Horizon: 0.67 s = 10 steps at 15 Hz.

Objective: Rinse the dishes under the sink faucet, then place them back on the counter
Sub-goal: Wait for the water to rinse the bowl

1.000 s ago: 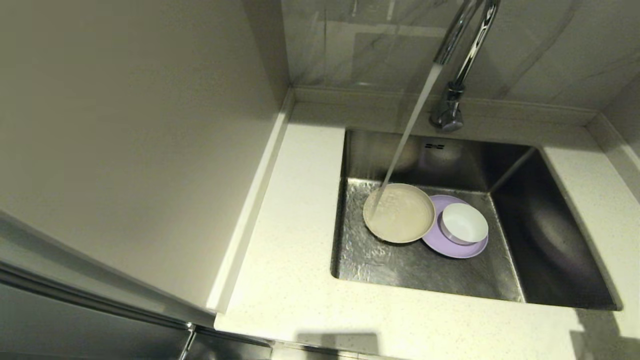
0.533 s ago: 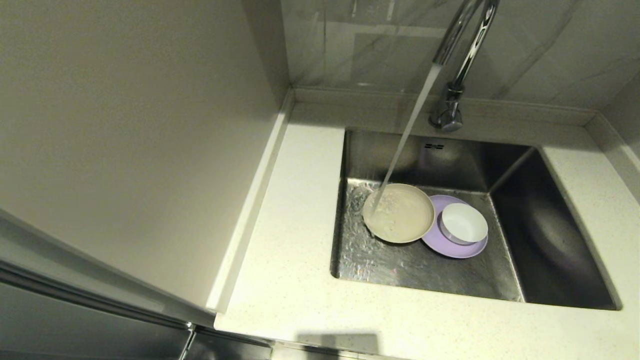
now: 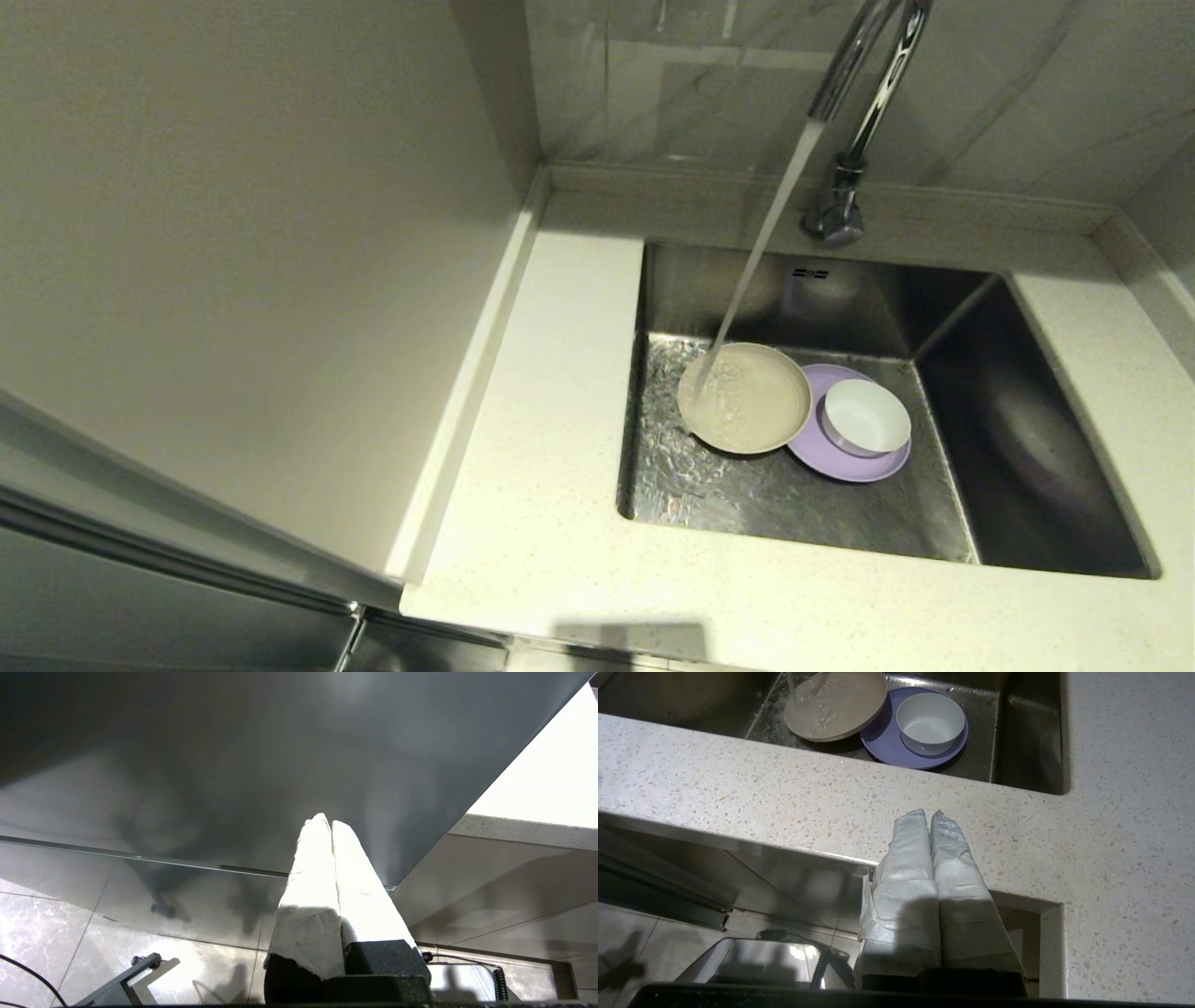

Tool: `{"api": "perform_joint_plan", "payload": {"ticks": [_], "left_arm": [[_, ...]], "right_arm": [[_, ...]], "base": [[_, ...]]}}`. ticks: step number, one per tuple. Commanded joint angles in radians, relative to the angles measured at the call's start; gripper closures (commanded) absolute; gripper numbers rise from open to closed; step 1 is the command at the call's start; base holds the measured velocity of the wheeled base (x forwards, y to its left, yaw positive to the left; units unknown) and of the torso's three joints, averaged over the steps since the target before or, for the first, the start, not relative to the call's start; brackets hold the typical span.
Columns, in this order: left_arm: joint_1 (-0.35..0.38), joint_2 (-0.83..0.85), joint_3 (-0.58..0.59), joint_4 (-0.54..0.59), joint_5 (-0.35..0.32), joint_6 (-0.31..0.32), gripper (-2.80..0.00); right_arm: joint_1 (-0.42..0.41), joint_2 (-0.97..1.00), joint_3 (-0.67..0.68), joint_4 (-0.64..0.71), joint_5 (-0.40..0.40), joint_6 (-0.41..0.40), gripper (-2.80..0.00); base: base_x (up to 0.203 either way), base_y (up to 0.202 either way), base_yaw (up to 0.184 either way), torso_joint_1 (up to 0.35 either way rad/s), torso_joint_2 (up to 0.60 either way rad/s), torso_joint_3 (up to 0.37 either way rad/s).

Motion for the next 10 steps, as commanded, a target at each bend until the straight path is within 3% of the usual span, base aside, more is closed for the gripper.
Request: {"api": "perform_joint_plan", "payload": {"ticks": [1,10], "left_arm": [[0.0,-0.003,0.0,0.0,0.001,-0.001,0.0],[0.0,-0.003,0.0,0.0,0.001,-0.001,0.0]], "right_arm": [[0.0,-0.014,0.003,-0.003,0.0,0.002,0.0],[0.0,-0.014,0.003,-0.003,0.0,0.002,0.0]], "base": [[0.0,0.0,0.0,0.0,0.0,0.0],[0.0,0.0,0.0,0.0,0.0,0.0]]}}
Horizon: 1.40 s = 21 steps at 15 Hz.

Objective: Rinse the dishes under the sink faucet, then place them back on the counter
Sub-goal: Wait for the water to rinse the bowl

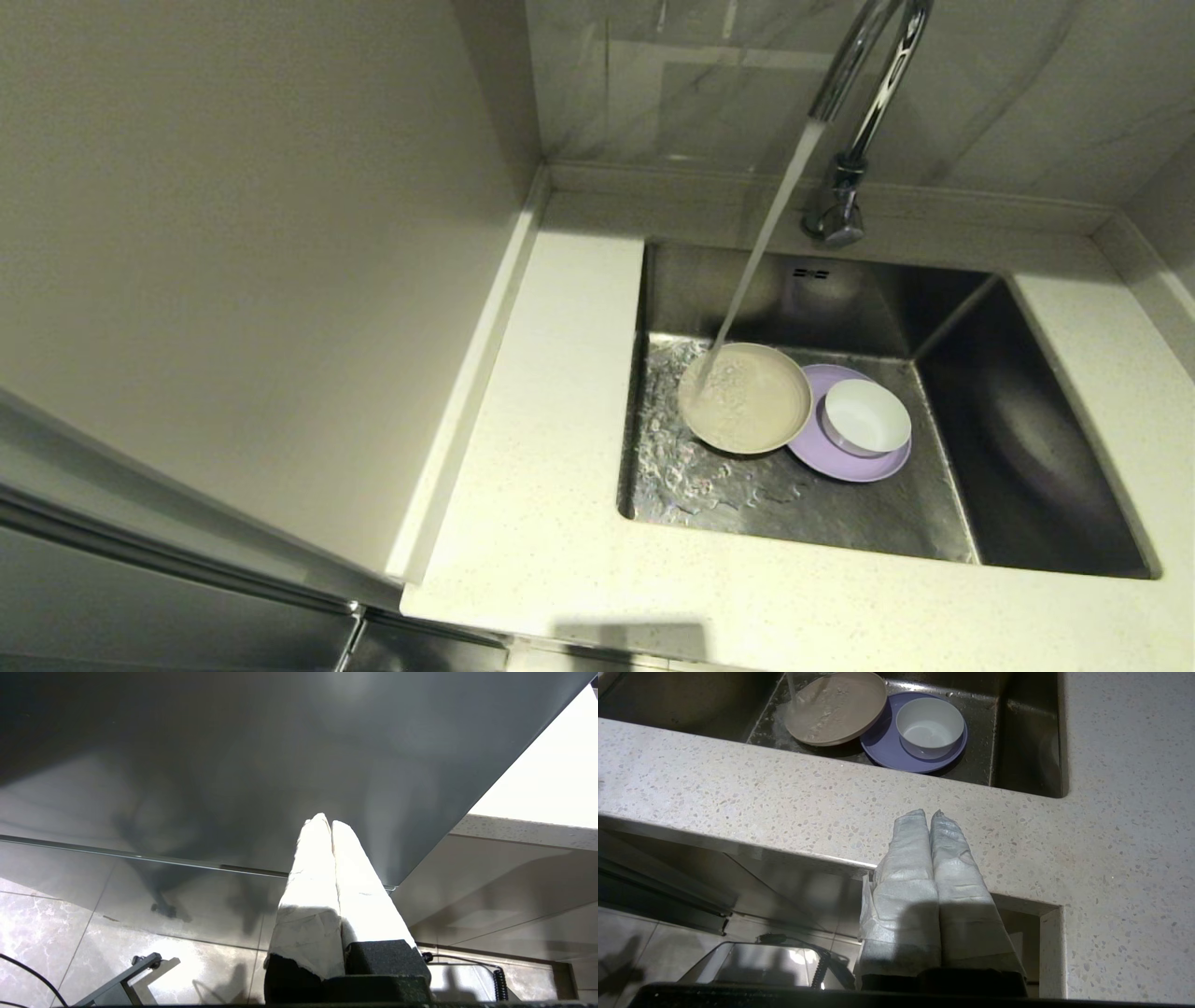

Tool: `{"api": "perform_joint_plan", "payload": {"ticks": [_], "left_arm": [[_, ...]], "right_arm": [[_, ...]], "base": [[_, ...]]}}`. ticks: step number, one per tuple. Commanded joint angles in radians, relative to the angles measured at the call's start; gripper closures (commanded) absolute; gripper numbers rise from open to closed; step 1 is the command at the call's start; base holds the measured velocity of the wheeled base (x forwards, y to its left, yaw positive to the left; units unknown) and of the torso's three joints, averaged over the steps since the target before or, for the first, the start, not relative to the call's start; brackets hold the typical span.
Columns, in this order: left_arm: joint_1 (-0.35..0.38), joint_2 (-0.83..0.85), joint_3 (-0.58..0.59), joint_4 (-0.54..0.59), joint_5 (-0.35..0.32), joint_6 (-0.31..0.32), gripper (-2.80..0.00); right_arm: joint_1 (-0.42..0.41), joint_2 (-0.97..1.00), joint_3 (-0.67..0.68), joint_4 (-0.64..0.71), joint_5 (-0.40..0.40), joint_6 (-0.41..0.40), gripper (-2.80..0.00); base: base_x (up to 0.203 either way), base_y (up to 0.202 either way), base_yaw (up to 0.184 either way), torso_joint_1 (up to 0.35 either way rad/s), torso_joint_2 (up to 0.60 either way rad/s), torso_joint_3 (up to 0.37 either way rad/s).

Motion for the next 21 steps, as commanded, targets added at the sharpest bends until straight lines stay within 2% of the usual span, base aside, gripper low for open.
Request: {"api": "perform_joint_plan", "payload": {"ticks": [1,21], "left_arm": [[0.0,-0.003,0.0,0.0,0.001,-0.001,0.0],[-0.001,-0.003,0.0,0.0,0.001,-0.001,0.0]], "right_arm": [[0.0,0.004,0.0,0.0,0.0,0.0,0.0],[0.0,0.004,0.0,0.0,0.0,0.0,0.0]], "base": [[0.0,0.0,0.0,0.0,0.0,0.0],[0.0,0.0,0.0,0.0,0.0,0.0]]}}
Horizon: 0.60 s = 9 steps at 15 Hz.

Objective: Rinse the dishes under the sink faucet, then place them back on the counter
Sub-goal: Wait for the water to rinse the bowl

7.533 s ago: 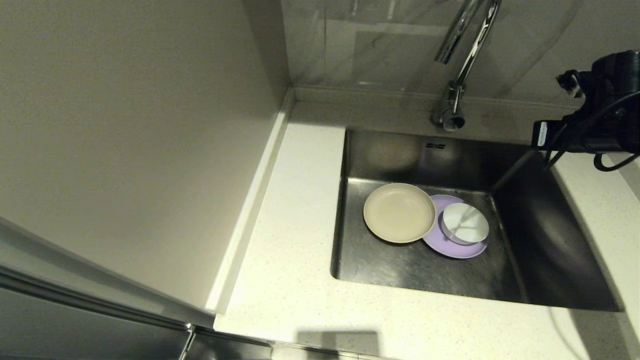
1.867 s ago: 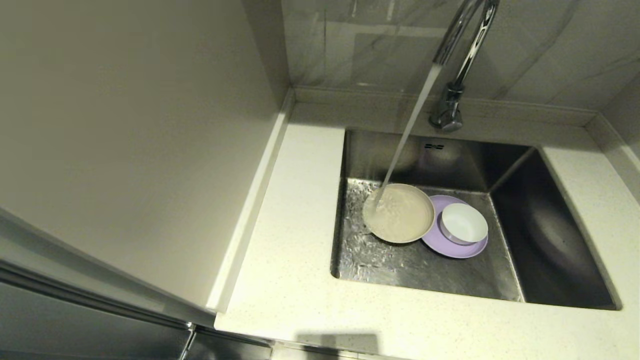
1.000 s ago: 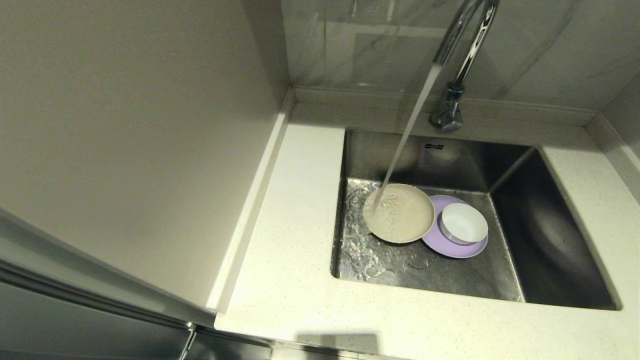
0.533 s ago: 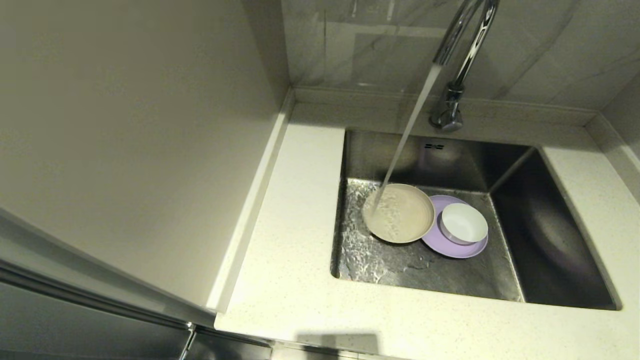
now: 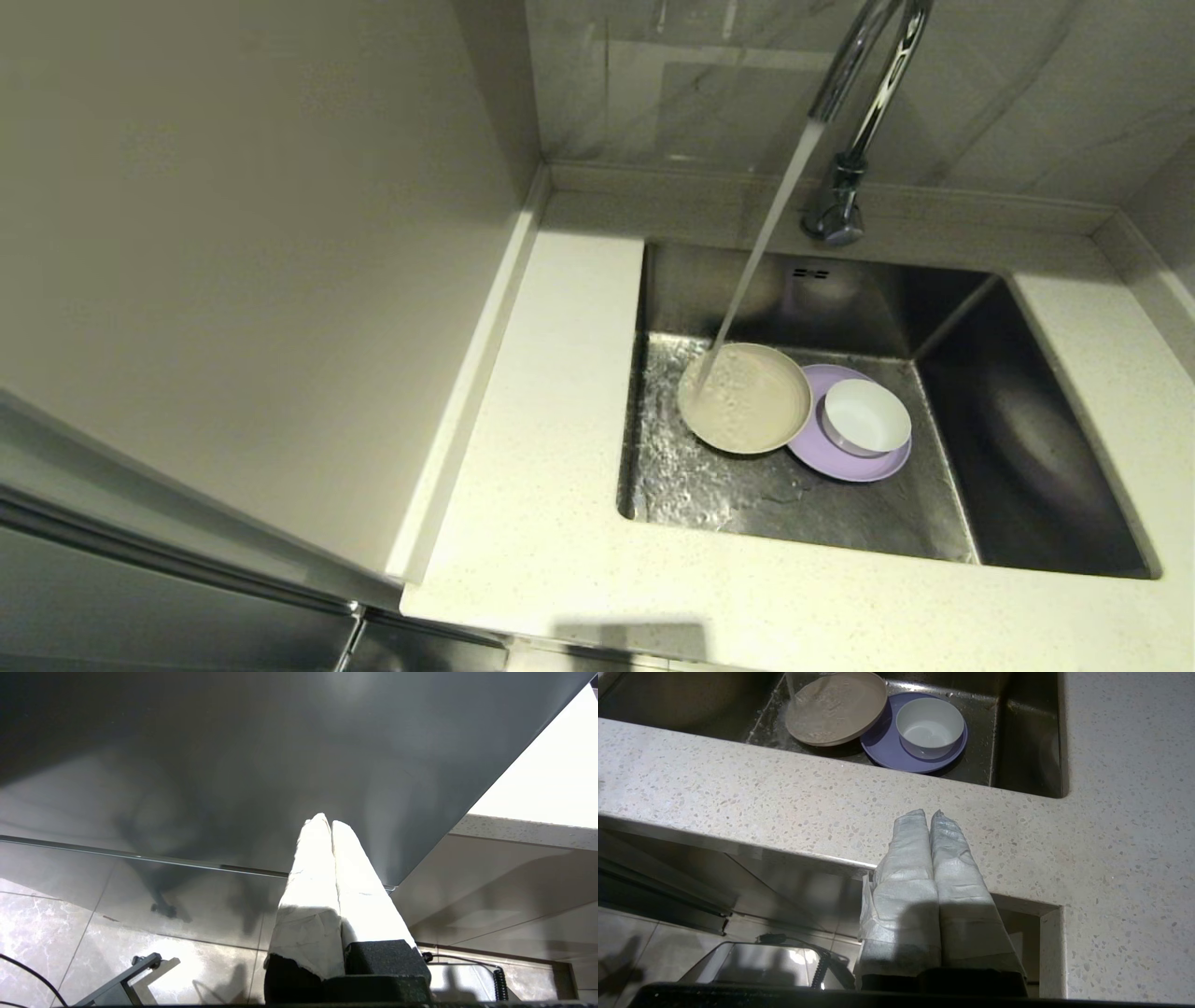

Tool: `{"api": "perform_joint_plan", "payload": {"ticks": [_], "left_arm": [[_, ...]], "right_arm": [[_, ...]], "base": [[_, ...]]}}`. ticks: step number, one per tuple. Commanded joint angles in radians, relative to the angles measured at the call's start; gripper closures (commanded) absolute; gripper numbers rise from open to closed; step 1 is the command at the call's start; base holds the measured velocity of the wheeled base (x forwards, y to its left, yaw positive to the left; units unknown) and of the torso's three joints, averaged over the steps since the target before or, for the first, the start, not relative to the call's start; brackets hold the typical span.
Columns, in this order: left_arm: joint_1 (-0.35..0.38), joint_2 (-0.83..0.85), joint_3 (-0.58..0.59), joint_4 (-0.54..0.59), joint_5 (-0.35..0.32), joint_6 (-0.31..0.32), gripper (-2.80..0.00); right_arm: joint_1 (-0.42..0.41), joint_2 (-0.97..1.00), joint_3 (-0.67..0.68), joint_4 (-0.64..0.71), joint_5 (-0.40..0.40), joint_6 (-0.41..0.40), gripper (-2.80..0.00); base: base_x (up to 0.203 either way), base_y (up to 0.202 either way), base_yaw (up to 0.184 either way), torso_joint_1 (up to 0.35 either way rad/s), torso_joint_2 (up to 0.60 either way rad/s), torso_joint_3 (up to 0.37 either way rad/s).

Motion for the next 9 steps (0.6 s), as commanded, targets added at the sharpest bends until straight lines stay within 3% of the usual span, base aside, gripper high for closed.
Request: {"api": "perform_joint_plan", "payload": {"ticks": [1,9], "left_arm": [[0.0,-0.003,0.0,0.0,0.0,0.0,0.0],[0.0,-0.003,0.0,0.0,0.0,0.0,0.0]], "right_arm": [[0.0,0.003,0.0,0.0,0.0,0.0,0.0],[0.0,0.002,0.0,0.0,0.0,0.0,0.0]], "base": [[0.0,0.0,0.0,0.0,0.0,0.0],[0.0,0.0,0.0,0.0,0.0,0.0]]}}
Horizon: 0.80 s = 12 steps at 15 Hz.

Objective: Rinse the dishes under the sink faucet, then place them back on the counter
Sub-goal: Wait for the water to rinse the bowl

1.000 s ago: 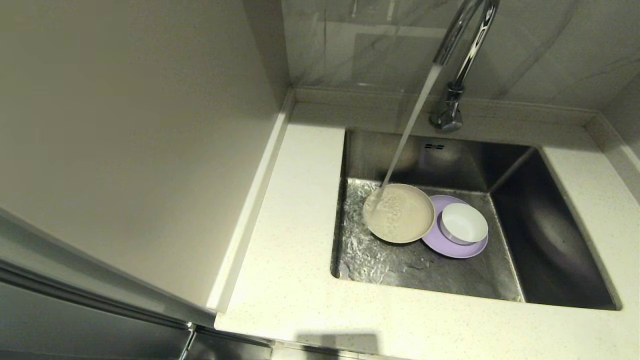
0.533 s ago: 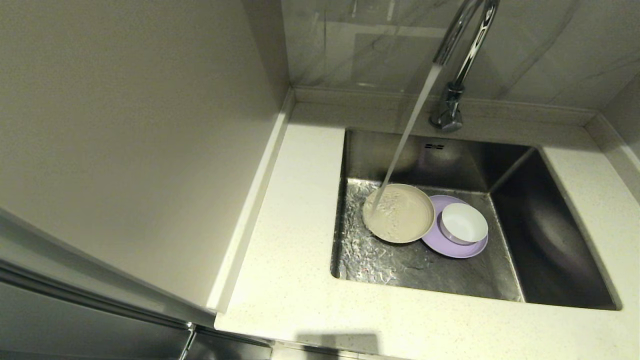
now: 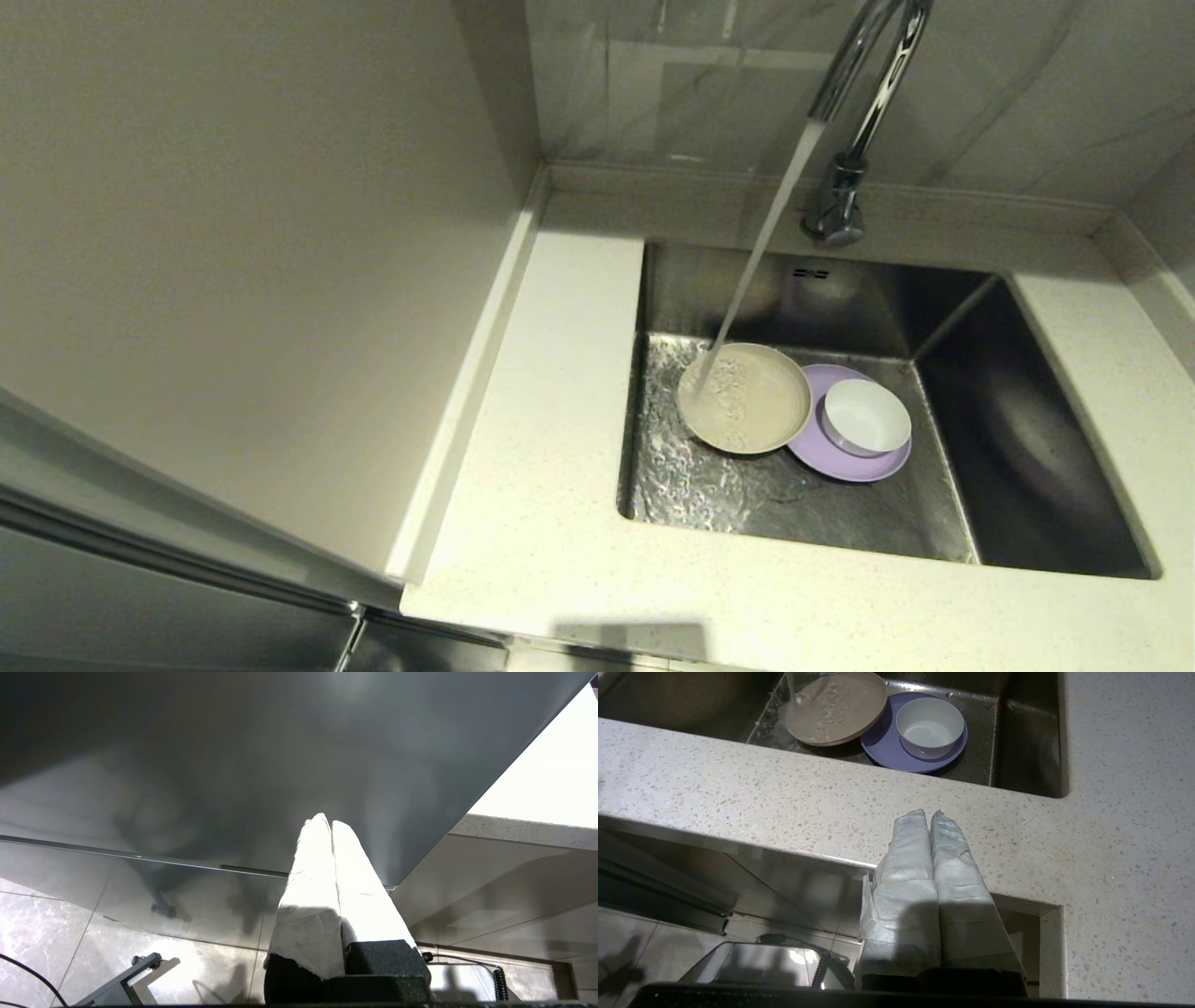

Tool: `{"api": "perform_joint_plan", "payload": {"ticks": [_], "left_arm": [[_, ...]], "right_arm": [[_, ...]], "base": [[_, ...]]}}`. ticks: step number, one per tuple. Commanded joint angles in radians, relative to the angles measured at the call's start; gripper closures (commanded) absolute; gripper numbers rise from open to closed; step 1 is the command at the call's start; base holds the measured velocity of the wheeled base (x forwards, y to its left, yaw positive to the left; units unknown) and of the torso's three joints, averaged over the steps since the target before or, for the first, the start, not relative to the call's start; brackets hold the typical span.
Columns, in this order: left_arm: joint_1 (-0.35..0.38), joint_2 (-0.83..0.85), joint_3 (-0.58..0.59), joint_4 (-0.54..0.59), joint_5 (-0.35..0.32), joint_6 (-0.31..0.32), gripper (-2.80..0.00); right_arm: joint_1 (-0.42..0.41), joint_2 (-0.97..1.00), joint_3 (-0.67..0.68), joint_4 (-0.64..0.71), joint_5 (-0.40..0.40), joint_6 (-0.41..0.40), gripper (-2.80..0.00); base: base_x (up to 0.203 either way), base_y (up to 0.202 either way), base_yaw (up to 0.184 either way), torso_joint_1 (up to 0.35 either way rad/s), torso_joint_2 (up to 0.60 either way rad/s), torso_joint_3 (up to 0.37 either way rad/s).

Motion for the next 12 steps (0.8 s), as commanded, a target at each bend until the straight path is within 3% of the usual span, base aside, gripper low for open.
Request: {"api": "perform_joint_plan", "payload": {"ticks": [1,9,11,12], "left_arm": [[0.0,-0.003,0.0,0.0,0.001,-0.001,0.0],[0.0,-0.003,0.0,0.0,0.001,-0.001,0.0],[0.0,-0.003,0.0,0.0,0.001,-0.001,0.0],[0.0,-0.003,0.0,0.0,0.001,0.0,0.0]], "right_arm": [[0.0,0.003,0.0,0.0,0.0,0.0,0.0],[0.0,0.002,0.0,0.001,-0.001,-0.011,0.0],[0.0,0.002,0.002,-0.002,-0.006,-0.08,0.0],[0.0,0.002,0.002,-0.003,-0.006,-0.074,0.0]], "base": [[0.0,0.0,0.0,0.0,0.0,0.0],[0.0,0.0,0.0,0.0,0.0,0.0],[0.0,0.0,0.0,0.0,0.0,0.0],[0.0,0.0,0.0,0.0,0.0,0.0]]}}
